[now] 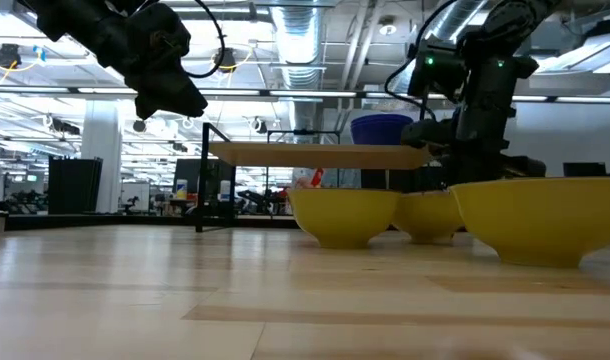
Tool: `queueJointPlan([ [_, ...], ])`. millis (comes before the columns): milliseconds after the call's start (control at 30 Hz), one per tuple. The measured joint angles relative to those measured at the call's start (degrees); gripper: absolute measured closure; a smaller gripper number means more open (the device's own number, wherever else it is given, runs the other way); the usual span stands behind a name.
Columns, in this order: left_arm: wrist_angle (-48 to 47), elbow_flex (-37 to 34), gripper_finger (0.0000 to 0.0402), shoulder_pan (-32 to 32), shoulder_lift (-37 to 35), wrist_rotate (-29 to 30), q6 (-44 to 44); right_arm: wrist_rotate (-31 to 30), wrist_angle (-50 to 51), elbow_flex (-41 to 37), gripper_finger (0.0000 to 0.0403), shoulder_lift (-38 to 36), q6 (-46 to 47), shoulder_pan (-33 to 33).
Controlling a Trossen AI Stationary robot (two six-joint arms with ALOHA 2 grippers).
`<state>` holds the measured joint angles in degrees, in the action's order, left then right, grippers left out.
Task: Pick & Place Mini bowls
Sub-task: Put the top white patterned bowl on the shelf
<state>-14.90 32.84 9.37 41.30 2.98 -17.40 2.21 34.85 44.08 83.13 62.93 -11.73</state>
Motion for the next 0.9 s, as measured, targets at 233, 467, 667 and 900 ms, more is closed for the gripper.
queueJointPlan([
  [233,0.77,0.00,0.0289,-0.04,0.00,-0.04,12.55,1.91,1.38,2.46,0.0398,-5.64,-0.12,0.11],
  [467,6.49,0.02,0.0289,-0.04,0.00,-0.04,23.43,5.14,1.92,9.18,0.0400,-9.71,-1.02,1.72],
  [667,11.41,0.07,0.0289,-0.04,0.00,-0.04,28.02,5.55,5.00,19.35,0.0401,-8.02,-1.49,4.95],
  [900,15.05,0.07,0.0289,-0.04,0.02,-0.04,32.34,5.43,13.90,33.17,0.0402,-0.20,-4.00,7.36],
])
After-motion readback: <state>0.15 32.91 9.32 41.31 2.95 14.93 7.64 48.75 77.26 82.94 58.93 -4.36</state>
